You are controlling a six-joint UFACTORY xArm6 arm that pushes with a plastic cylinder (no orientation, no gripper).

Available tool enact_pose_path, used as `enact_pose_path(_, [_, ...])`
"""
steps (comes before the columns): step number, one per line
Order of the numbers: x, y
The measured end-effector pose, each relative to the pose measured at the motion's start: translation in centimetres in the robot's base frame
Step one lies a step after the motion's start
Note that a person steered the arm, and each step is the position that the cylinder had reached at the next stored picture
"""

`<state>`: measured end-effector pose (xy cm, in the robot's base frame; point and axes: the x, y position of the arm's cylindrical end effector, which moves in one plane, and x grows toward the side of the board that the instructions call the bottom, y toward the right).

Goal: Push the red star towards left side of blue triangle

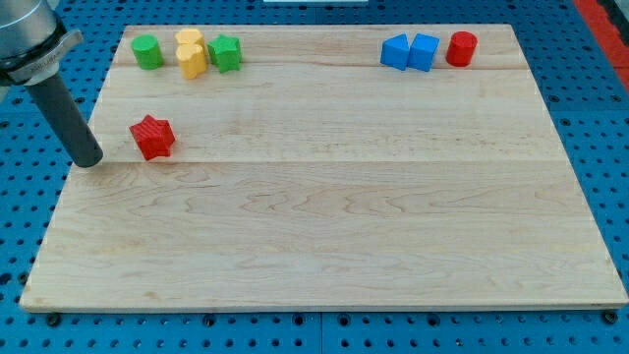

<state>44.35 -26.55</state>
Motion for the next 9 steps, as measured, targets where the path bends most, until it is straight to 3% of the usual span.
enact_pose_path(1, [0.0, 0.0])
enact_pose_path(3, [-4.8, 13.4])
enact_pose_path(4, [-9.2, 16.4])
enact_pose_path(5, [-10.0, 16.0])
enact_pose_path(6, [-10.3, 10.2])
enact_pose_path(8, [-15.4, 23.3])
enact_pose_path(9, [-15.9, 22.5])
